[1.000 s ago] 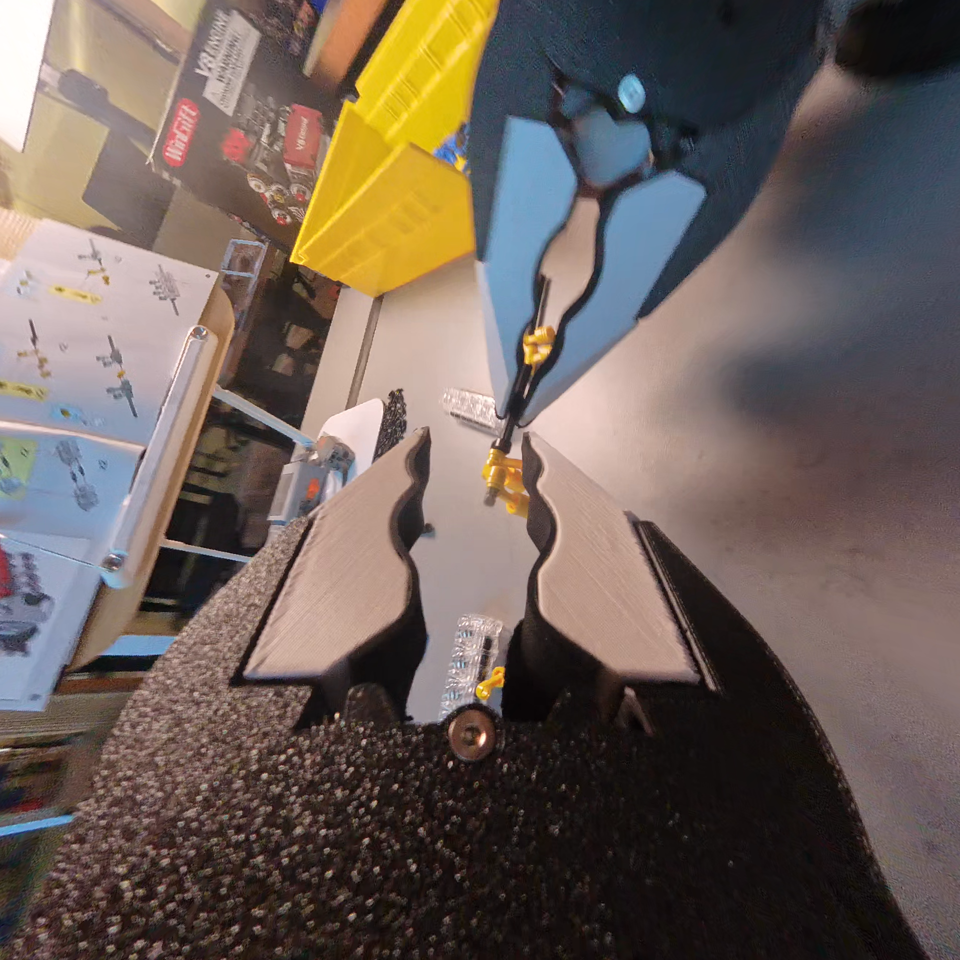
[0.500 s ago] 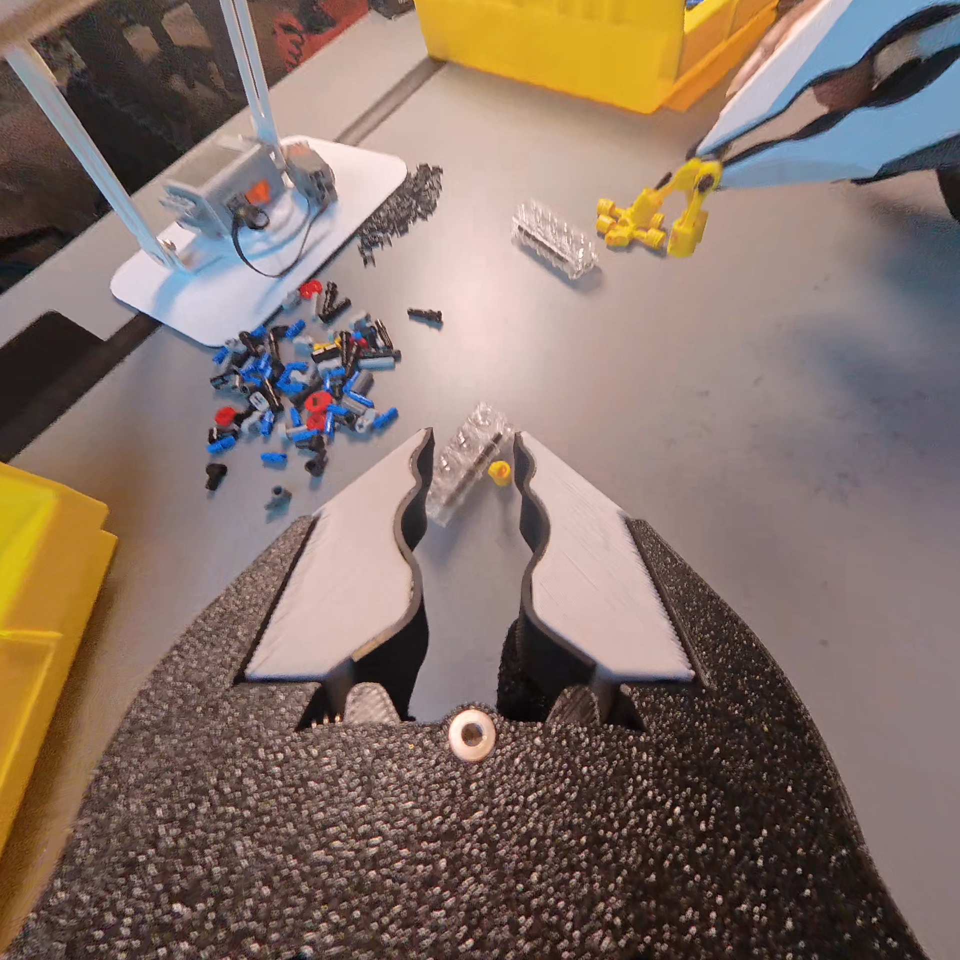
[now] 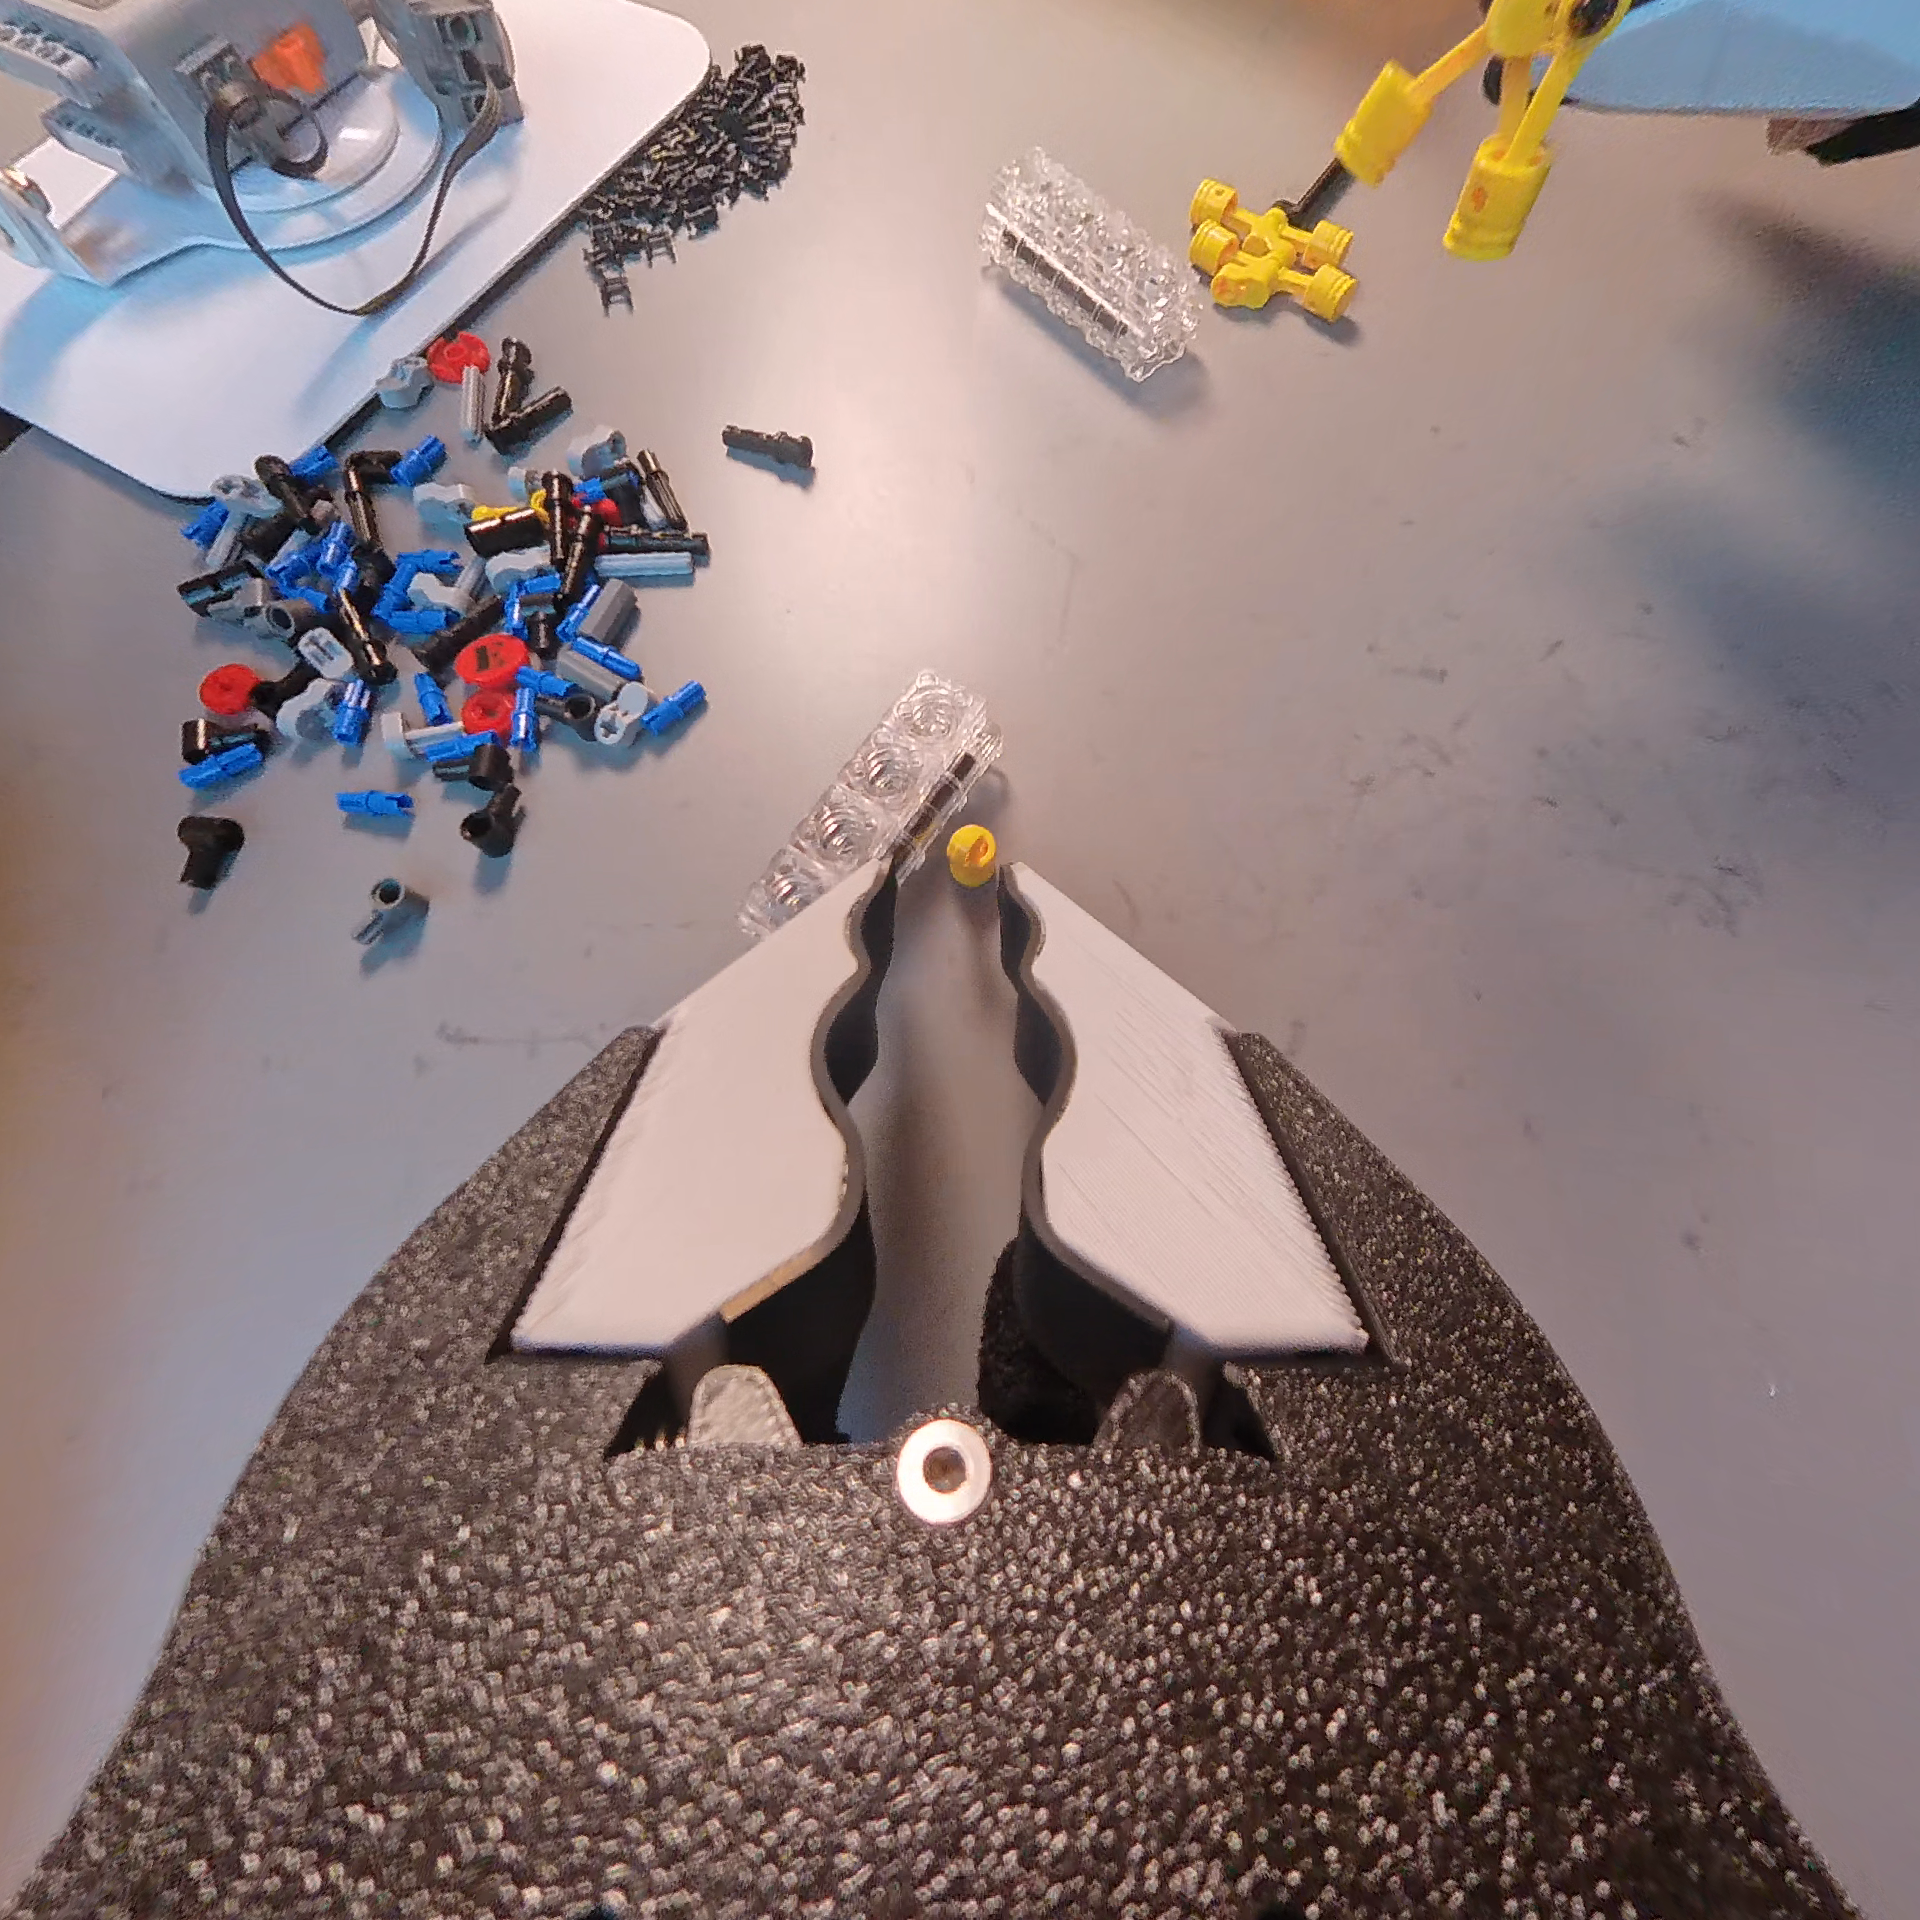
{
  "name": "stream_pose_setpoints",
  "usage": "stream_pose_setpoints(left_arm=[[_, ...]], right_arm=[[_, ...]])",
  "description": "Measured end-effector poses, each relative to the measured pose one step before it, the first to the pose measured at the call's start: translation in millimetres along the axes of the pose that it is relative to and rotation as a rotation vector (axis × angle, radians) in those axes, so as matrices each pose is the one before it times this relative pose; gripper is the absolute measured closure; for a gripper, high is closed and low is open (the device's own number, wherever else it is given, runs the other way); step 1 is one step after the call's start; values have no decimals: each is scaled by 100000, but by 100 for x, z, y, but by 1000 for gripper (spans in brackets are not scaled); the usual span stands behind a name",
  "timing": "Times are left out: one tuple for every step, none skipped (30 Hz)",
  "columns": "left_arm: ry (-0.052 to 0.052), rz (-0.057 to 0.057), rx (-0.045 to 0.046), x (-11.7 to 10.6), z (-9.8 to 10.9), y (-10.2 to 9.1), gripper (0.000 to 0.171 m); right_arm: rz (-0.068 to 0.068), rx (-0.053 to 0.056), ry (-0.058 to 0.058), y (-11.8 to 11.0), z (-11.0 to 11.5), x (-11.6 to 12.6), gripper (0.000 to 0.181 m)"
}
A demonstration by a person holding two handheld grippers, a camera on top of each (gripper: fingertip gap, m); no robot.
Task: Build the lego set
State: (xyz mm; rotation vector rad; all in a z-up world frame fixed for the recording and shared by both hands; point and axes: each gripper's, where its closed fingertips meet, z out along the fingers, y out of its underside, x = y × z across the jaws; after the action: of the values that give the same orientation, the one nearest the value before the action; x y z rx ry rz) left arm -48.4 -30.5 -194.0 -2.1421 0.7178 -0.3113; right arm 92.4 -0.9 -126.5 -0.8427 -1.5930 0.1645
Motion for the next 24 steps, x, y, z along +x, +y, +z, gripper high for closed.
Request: stream_pose_setpoints(left_arm=[[540, 615, 473, 114, 91, -191, 154], [265, 793, -165, 77, 110, -101, 155], [151, 1085, -577, 78, 123, -16, 156], [-198, 1032, -563, 38, 131, 24, 157], [-154, 701, -439, 45, 139, 32, 159], [109, 455, -260, 89, 138, 44, 160], [167, 325, -219, 89, 121, 55, 161], [51, 232, -178, 63, 109, 49, 161], [-109, 123, -262, 14, 112, 55, 161], [-143, 138, -498, 2, 102, 83, 161], [-222, 340, -495, 7, 107, 49, 162], [-473, 620, -232, -10, 90, -2, 163], [-434, 699, 94, 20, 66, -64, 163], [85, 307, 109, 73, 36, -88, 164], [832, -134, 124, 183, 4, -100, 164], [1294, -301, 400, 252, -34, -141, 164], [1140, -256, 548, 281, -60, -175, 167], [1155, 100, 372, 375, -54, -160, 167], [1465, 553, 0, 501, 2, -143, 167], [1403, 1126, -221, 592, 62, -116, 167], [955, 1637, -435, 579, 117, -99, 167], [861, 1788, -582, 561, 153, -71, 168], [1086, 1553, -460, 555, 152, -83, 168], [874, 1212, -62, 446, 132, -120, 168]], right_arm=[[253, -82, -432, 62, 17, -86, 178], [172, -49, -330, 48, -7, -56, 178], [274, -83, -426, 40, -25, -52, 178], [348, -134, -406, 47, -29, -54, 178], [214, 10, -145, 10, -48, -4, 178], [227, 127, -3, -15, -66, 39, 177], [425, 40, -218, 3, -47, 7, 177], [490, -25, -278, 20, -37, -8, 177], [215, 50, -210, 10, -21, -2, 177], [67, -40, -259, 21, -18, -34, 177], [113, -33, -169, 29, -2, -27, 178], [160, 11, -258, 4, -7, -33, 178], [130, -93, -320, 27, 0, -41, 178], [20, -39, -106, 11, 0, -24, 178], [8, -71, -149, 10, -5, -21, 178], [66, -143, -226, 23, 2, -30, 178], [60, -166, -310, 39, 7, -43, 178], [-40, -235, -436, 51, 25, -69, 177], [-97, -195, -503, 39, 36, -102, 178], [-130, -167, -537, 41, 41, -112, 178], [-145, -145, -562, 26, 48, -121, 178], [-149, -139, -539, 25, 60, -138, 178], [-209, -159, -287, 22, 57, -91, 178], [-284, -168, -158, 23, 56, -67, 178]])
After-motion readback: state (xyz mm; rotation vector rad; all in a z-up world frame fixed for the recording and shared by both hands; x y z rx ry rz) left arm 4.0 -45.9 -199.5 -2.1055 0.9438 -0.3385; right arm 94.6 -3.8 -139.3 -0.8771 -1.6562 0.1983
